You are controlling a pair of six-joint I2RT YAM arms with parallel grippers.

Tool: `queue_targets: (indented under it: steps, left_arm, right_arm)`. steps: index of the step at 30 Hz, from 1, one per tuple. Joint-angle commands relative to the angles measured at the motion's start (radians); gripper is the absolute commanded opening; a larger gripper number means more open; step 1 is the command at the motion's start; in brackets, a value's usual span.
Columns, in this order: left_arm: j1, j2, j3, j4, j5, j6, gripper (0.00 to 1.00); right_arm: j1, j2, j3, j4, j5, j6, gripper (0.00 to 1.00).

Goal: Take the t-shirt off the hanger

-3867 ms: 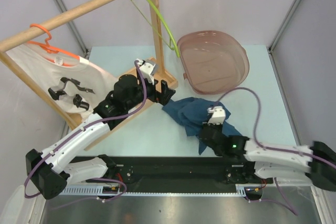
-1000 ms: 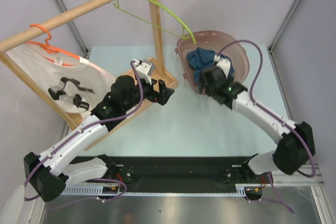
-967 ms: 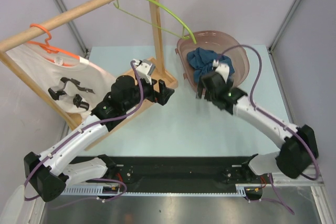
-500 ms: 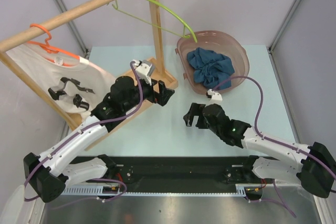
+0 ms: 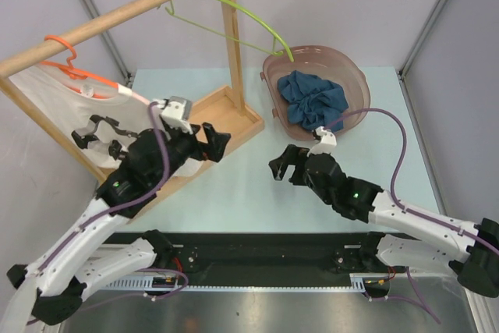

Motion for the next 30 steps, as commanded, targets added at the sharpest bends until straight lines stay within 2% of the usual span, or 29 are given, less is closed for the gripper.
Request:
queue_targets:
  steps: [1,3,8,14,19,27,30]
  left_arm:
    - [-0.003,-0.142,0.145,-0.158,-0.123,-0.113,1.00]
    - [-0.003,-0.162,0.192,-0.229,-0.178,-0.104,1.00]
    - [-0.003,-0.133,0.419,-0.437,-0.314,-0.093,1.00]
    - [-0.002,-0.061,0.611,-0.549,-0.529,-0.116,1.00]
    - [-0.003,-0.012,0.735,-0.562,-0.620,-0.150,1.00]
    - [-0.002,0.102,0.858,-0.572,-0.641,-0.185,0.99]
    - [0.003,0.129,0.891,-0.582,-0.698,-0.206,0.92]
  right_arm:
    - [0.002,-0.071,-0.021,-0.003,0.066,0.026,1.00]
    - [0.003,-0.094,-0.030,-0.012,0.063,0.031,1.00]
    - [0.002,-0.152,-0.061,-0.038,0.067,0.043,1.00]
    - [0.000,-0.212,-0.076,-0.047,0.081,0.043,1.00]
    - [0.002,-0.229,-0.078,-0.066,0.080,0.051,1.00]
    - [0.000,-0.247,-0.075,-0.083,0.077,0.057,1.00]
    - [0.000,-0.258,-0.078,-0.090,0.081,0.060,0.99]
